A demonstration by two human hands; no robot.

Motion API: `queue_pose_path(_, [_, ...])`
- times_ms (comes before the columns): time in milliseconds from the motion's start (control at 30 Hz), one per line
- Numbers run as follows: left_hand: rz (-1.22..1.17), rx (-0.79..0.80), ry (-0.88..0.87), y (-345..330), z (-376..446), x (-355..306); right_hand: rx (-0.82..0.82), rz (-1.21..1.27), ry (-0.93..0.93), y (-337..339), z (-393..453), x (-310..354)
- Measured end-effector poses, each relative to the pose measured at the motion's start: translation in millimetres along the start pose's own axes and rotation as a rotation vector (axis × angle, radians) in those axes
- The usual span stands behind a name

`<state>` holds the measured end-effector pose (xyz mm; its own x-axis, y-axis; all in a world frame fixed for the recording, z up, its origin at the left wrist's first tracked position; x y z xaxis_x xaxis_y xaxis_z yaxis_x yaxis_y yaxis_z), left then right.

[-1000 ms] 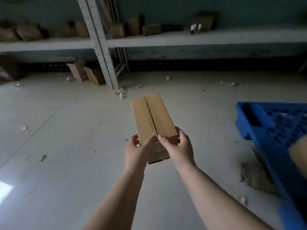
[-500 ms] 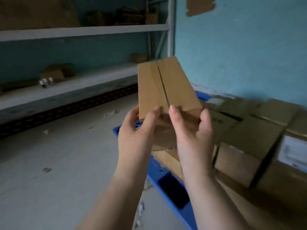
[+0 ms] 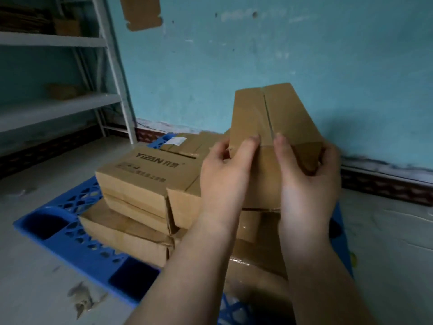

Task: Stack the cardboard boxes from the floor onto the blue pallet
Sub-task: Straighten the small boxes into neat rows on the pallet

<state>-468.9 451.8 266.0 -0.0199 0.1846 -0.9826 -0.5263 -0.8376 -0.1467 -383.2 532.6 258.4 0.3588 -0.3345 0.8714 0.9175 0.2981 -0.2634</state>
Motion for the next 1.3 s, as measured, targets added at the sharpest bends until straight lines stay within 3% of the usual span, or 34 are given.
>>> queue_pose_path(167, [0.023, 0.143, 0.113, -53, -8, 29, -0.101, -0.165, -0.052, 59, 18, -13])
queue_pose_path(400, [0.090, 0.204, 0.291, -61, -14, 122, -0.007, -0.350, -0.206, 98, -11, -91])
queue_pose_path(633, [0.449, 0.026, -0.028, -50, -11, 157, -0.002, -0.319, -0.267, 100, -24, -139])
queue_pose_path(833, [0.579, -0.066, -0.055, -45, 8, 125, 0.114, -0.348, -0.453, 75, -5, -127])
queue_pose_path(933, [0.538, -0.032, 0.073, -41, 10, 99, 0.165, -0.420, -0.577, 67, 2, -101])
queue_pose_path(1033, [0.409, 0.043, 0.282, -35, 20, 63, 0.229, -0.520, -0.468, 59, 19, -44])
queue_pose_path(1133, [0.298, 0.136, 0.537, -26, 23, 14, 0.229, -0.436, -0.429, 56, 50, 34])
queue_pose_path(1300, [0.273, 0.010, 0.736, 7, 10, -115, 0.287, -0.390, -0.334, 41, 122, 212])
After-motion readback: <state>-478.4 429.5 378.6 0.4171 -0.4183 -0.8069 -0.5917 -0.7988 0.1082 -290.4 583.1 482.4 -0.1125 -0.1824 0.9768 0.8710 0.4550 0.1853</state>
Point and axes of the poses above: each hand's wrist, its own z-axis towards the middle knuckle, its own y-axis out of the back of the hand, x = y × z, the point moved 4 cm from there along z, towards the middle knuckle, and after that the axes turned 4 degrees about x, right-handed, at the moved point
